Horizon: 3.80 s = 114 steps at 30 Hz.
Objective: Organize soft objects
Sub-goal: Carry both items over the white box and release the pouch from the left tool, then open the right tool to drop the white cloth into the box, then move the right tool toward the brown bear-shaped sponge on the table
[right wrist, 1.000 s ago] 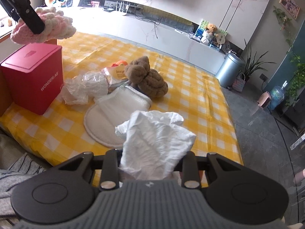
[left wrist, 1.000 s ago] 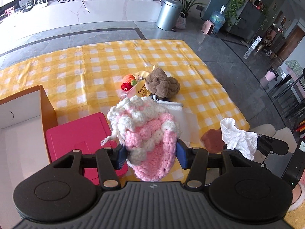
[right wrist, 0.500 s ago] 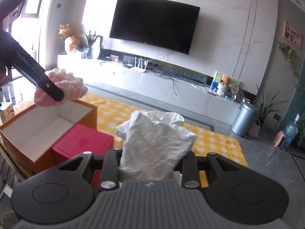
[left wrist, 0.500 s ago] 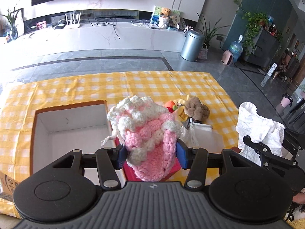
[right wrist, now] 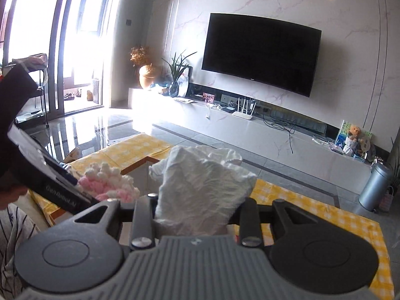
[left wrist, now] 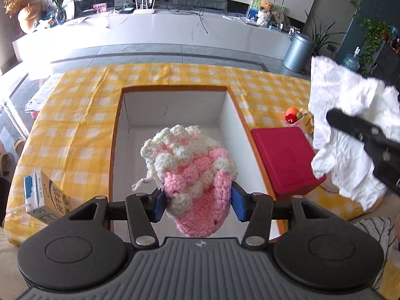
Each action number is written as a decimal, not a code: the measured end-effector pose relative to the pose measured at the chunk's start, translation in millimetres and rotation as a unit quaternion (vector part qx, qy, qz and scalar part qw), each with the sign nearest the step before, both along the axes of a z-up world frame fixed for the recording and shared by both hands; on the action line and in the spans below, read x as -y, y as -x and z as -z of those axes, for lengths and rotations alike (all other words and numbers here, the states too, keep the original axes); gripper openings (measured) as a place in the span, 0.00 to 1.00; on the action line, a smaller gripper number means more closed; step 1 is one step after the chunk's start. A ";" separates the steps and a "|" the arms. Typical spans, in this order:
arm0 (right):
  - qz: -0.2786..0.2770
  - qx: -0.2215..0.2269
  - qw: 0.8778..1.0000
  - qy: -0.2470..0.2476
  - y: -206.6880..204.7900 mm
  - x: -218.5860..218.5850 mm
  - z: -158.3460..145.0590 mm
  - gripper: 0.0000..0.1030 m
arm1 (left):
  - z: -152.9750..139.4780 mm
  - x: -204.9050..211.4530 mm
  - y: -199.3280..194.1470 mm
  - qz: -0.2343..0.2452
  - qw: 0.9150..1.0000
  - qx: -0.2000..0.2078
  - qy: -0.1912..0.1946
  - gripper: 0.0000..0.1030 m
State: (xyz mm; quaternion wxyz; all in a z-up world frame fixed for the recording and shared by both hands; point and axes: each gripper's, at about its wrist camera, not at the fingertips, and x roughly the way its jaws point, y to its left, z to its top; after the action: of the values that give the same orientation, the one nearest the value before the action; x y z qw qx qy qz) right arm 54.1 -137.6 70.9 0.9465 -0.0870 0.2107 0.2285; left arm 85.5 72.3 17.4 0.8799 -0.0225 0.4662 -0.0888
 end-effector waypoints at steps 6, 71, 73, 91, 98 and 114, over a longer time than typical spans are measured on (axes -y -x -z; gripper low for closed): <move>-0.001 -0.016 1.000 0.013 -29.8 -36.8 22.3 0.31 | 34.1 1.4 -3.8 -0.004 0.997 0.003 -0.072 0.58; -0.042 -0.271 0.952 0.138 -72.7 -157.6 137.3 0.74 | 27.5 -67.1 32.8 -0.120 0.978 0.119 -0.123 0.98; -0.044 -0.283 0.951 0.120 -72.1 -155.4 134.8 0.81 | 27.8 -67.1 34.0 -0.124 0.977 0.117 -0.127 0.98; -0.019 -0.219 0.955 0.197 -41.9 -152.1 93.3 0.98 | -0.6 -60.3 54.4 -0.137 0.970 0.156 -0.129 0.98; -0.004 -0.146 0.977 0.157 -34.0 -129.4 54.8 0.98 | -18.7 -58.3 62.4 -0.148 0.965 0.183 -0.116 0.98; 0.119 -0.120 0.985 0.042 2.6 56.2 0.9 0.98 | -40.0 45.6 59.6 -0.017 0.973 0.206 -0.099 0.98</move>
State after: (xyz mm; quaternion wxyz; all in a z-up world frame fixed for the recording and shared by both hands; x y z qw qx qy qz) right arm 51.4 -193.7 70.0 0.9303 -0.0736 0.3409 0.1141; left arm 25.9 26.7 57.4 0.9562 0.0755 0.2812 -0.0298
